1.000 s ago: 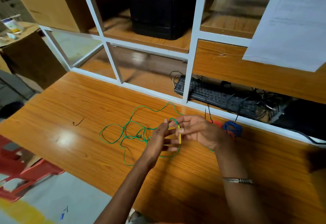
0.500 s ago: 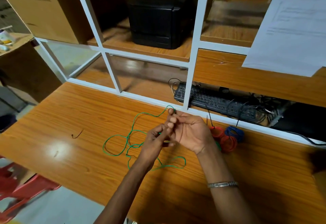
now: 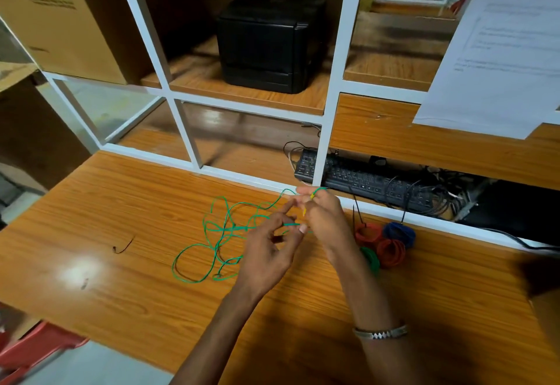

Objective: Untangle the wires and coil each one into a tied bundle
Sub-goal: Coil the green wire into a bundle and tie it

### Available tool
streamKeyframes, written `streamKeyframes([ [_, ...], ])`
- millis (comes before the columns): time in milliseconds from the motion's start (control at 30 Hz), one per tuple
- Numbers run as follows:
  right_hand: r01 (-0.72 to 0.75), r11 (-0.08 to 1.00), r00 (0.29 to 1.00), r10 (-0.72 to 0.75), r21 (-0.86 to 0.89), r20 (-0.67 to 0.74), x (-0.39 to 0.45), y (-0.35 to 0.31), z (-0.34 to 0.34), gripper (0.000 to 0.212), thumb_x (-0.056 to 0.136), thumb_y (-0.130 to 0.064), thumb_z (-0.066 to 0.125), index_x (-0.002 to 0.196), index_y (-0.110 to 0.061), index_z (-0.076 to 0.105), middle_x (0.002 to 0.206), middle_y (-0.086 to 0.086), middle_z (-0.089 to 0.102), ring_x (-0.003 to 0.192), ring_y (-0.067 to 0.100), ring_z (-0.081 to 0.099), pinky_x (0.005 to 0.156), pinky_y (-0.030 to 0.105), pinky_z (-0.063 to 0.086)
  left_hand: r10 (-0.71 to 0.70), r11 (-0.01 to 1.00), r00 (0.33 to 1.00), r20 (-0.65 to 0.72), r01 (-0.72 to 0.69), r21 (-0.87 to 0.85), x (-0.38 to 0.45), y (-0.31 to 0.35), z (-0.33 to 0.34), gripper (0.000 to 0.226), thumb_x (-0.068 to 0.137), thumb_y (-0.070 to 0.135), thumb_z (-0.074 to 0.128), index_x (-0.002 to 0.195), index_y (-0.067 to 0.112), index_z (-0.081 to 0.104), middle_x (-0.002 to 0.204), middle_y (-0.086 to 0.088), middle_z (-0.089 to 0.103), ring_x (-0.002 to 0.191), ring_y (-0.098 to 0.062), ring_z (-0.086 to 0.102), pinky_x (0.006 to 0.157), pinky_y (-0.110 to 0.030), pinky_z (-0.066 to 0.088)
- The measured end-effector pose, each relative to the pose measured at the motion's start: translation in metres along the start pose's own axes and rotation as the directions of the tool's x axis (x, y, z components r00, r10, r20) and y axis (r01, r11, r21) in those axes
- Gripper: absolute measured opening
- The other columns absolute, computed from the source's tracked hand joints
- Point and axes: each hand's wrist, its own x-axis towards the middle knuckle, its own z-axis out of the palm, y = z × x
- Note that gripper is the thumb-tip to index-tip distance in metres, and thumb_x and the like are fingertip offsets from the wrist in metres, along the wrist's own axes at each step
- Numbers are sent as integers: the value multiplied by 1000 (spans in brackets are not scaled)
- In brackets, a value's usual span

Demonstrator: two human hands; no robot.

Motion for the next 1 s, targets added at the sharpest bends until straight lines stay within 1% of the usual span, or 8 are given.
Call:
streamKeyframes([
  [133,-226,955,920,274,-194,279,-3,9,-12,38,76,-1,54,109,-10,70,110,18,75,111,36,69,103,48,53,99,994,992,76,-102,30,8,-5,-16,13,91,20,82,87,18,70,132,11,72,125,-7,67,95,-48,59],
  [233,-390,919,821,378,-63,428,-13,6,-22,26,93,5,44,103,-6,66,88,14,64,72,26,64,76,37,59,68,997,993,101,-65,-32,13,-9,-25,25,80,13,90,82,20,65,136,4,70,133,-5,60,112,-35,47],
  [400,-494,869,711,384,30,589,-30,4,-28,35,88,-8,38,86,-5,73,62,-1,34,47,10,27,57,31,40,17,988,997,72,-6,-155,18,-19,-27,33,79,26,88,79,13,58,123,-3,77,133,-12,62,102,-36,52],
  [500,-603,777,656,354,180,667,-32,0,-27,37,89,-26,39,79,-1,63,56,-4,16,48,10,12,49,27,16,-141,973,989,-36,132,-188,23,-22,-24,39,101,41,66,92,3,65,118,6,78,120,-12,69,92,-38,54],
  [600,-664,683,568,198,303,799,-37,0,-25,53,102,-46,41,76,-2,55,53,-6,6,46,9,8,46,27,10,-284,948,957,-64,270,-168,24,-32,-24,48,103,54,52,103,10,72,112,4,77,108,-20,72,84,-38,58],
  [700,-616,603,637,1,508,771,-35,-7,-24,44,104,-41,47,73,-12,56,52,-8,11,42,8,13,43,24,13,-340,930,936,-95,320,-179,18,-36,-19,39,106,46,54,83,18,70,99,-7,79,100,-23,77,87,-48,59],
  [833,-594,364,706,-192,717,682,-28,-22,-23,38,107,-37,45,84,-11,60,52,-8,20,43,9,16,44,24,16,-287,944,947,-146,253,-210,12,-17,-7,47,108,34,54,73,4,61,78,-10,77,87,-33,78,77,-39,62],
  [1000,-334,173,915,-178,927,363,-19,-42,-23,43,113,-23,32,130,6,59,60,-7,44,51,5,40,56,19,41,-191,982,968,-162,188,-37,6,-18,0,46,102,61,55,78,21,58,79,-12,72,83,-34,73,76,-54,58],
])
